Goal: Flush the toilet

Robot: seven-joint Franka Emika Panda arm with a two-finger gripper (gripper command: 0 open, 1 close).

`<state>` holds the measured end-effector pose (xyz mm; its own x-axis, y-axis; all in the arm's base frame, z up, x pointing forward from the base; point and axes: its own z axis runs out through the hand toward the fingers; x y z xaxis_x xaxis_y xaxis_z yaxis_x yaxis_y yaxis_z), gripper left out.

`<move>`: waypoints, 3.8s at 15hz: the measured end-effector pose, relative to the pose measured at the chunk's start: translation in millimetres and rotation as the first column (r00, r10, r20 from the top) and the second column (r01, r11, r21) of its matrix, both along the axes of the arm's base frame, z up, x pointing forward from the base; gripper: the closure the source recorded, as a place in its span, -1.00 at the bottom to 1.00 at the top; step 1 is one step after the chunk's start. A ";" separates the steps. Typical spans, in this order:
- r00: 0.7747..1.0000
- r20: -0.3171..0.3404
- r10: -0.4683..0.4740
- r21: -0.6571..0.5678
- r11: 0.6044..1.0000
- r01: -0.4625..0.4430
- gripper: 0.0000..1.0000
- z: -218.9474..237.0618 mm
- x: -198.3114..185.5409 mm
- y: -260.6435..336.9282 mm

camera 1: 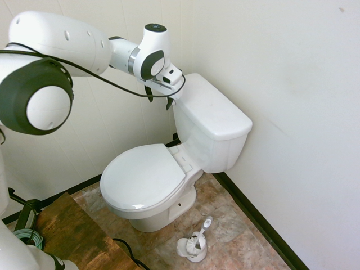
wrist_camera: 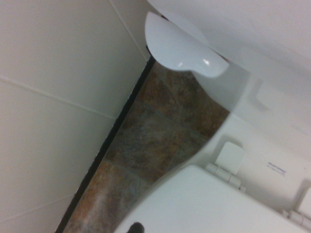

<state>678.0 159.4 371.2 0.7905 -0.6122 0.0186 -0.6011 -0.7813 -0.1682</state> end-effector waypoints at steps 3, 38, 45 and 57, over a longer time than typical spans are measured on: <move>1.000 0.016 -0.011 -0.010 1.000 0.012 -1.00 -5.2 17.2 19.7; 0.946 0.207 -0.249 -0.048 0.963 0.264 1.00 -55.4 81.3 74.9; 0.947 0.202 -0.251 -0.050 0.963 0.266 1.00 -72.6 85.4 76.0; 0.942 0.182 -0.283 -0.023 0.956 0.292 1.00 -89.0 90.2 71.0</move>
